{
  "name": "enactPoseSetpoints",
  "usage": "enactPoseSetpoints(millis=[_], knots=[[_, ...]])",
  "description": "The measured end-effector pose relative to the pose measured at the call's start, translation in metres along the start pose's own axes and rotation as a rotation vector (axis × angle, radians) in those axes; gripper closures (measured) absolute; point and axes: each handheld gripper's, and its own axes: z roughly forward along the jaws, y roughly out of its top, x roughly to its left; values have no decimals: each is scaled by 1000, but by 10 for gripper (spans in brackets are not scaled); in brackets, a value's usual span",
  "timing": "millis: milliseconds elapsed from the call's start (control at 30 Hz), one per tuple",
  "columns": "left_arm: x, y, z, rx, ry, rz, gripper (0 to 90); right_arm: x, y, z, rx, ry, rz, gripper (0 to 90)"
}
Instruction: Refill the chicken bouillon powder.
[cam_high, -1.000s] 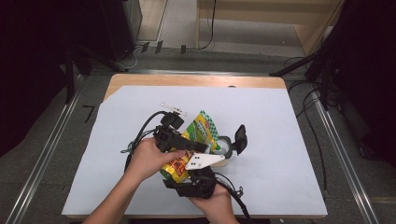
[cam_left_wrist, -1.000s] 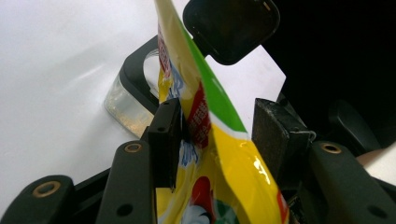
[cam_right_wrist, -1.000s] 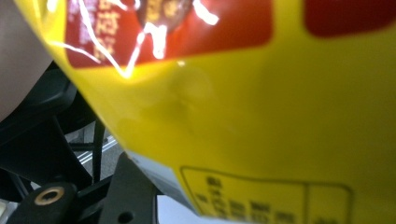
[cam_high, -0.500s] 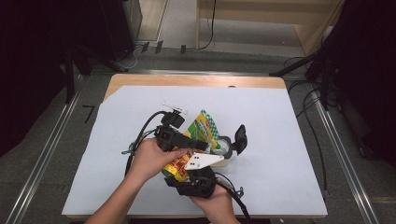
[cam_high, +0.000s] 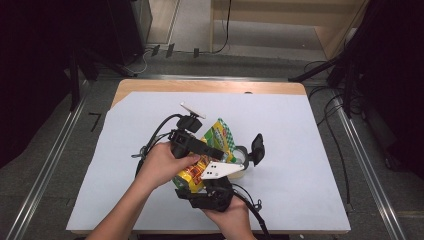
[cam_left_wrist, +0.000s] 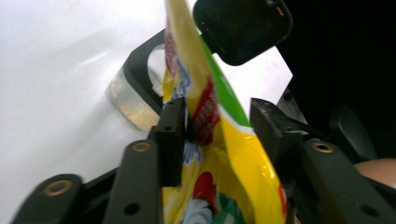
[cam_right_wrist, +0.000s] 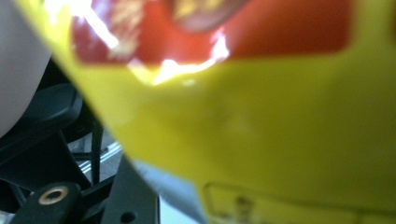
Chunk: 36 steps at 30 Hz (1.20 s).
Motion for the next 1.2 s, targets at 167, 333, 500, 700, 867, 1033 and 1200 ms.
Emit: enactPoseSetpoints(millis=[167, 333, 500, 700, 867, 1033, 1200], knots=[[-3, 5, -2, 14, 32, -22, 631, 2, 3, 1, 13, -32, -28, 581], [-5, 7, -4, 3, 28, -15, 626, -1, 6, -1, -8, -7, 1, 617], [-8, 6, -5, -17, 18, 0, 590, -4, 6, -4, -38, 15, 31, 627], [-9, 5, -7, -22, 7, 7, 577, -7, 5, -6, -49, 32, 57, 628], [-6, 3, -5, -22, 13, 3, 609, -7, 4, -4, -29, 24, 34, 621], [-5, 2, -4, -28, 17, 0, 640, -6, 4, -2, -11, 19, 6, 583], [-7, 1, -4, -30, 29, 9, 647, -4, 5, 0, 13, 1, -21, 581]])
